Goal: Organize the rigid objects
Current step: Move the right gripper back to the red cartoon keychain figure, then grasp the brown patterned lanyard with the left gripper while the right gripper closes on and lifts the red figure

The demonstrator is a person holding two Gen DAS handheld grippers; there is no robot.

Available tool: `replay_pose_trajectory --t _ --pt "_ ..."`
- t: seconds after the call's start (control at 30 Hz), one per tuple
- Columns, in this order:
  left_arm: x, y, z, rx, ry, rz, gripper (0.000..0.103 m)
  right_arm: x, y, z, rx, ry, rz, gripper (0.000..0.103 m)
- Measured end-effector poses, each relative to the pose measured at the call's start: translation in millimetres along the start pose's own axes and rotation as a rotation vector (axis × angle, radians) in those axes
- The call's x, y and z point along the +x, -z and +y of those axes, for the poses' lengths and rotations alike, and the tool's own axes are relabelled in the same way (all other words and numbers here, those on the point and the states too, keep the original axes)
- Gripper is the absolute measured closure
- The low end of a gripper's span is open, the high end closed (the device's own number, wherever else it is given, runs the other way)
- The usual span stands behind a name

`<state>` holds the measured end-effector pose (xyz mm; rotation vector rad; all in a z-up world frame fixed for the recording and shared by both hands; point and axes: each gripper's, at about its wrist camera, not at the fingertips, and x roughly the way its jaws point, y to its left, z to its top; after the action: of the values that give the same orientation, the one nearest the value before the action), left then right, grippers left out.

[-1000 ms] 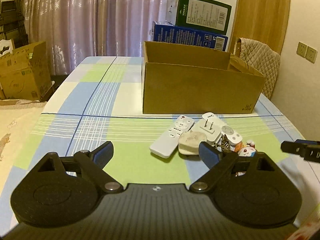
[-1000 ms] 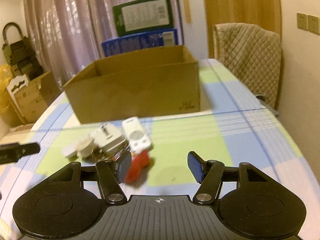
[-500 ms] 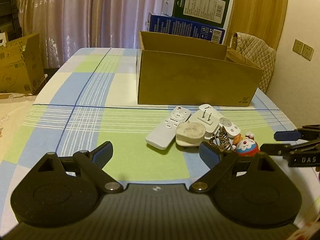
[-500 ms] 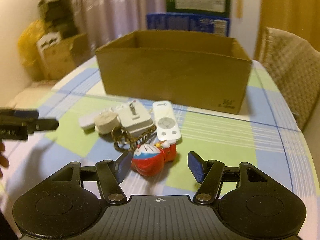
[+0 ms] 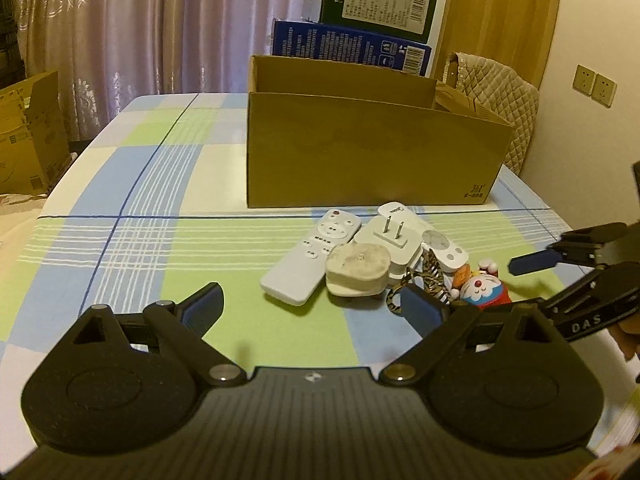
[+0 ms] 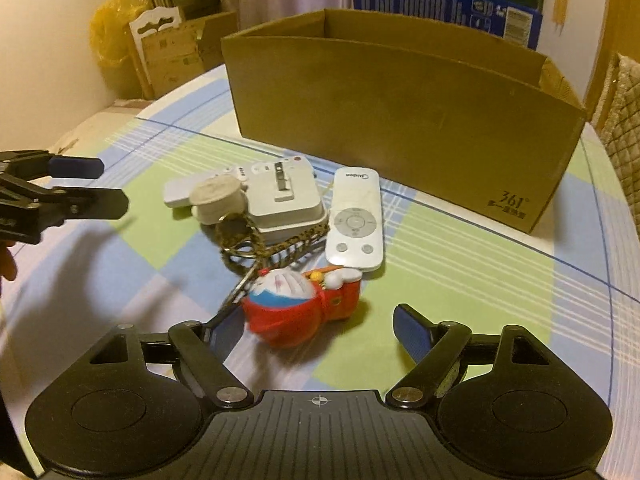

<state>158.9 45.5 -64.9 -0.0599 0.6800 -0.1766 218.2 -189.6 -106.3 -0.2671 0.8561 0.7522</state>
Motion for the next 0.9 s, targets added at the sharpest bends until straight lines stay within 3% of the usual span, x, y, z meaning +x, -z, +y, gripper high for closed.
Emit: replay_pose_trajectory --t 0.3,0.4,0.53,0.7,0.9 --pt "8 0 -8 0.021 0.022 0.008 0.01 16 -9 -6 0.014 -0.049 0.011 0.026" --pt "11 0 -10 0.026 0.03 0.016 0.01 18 -9 -6 0.027 -0.079 0.018 0.036" --pt "11 2 -13 0.033 0.034 0.02 0.01 15 -7 -1 0.028 -0.074 0.033 0.039" --pt "11 2 -17 0.043 0.047 0.024 0.01 0 -7 3 0.059 -0.025 0.025 0.039" --pt "13 4 -31 0.084 0.088 0.03 0.012 -36 -10 -9 0.149 0.13 -0.049 0.039"
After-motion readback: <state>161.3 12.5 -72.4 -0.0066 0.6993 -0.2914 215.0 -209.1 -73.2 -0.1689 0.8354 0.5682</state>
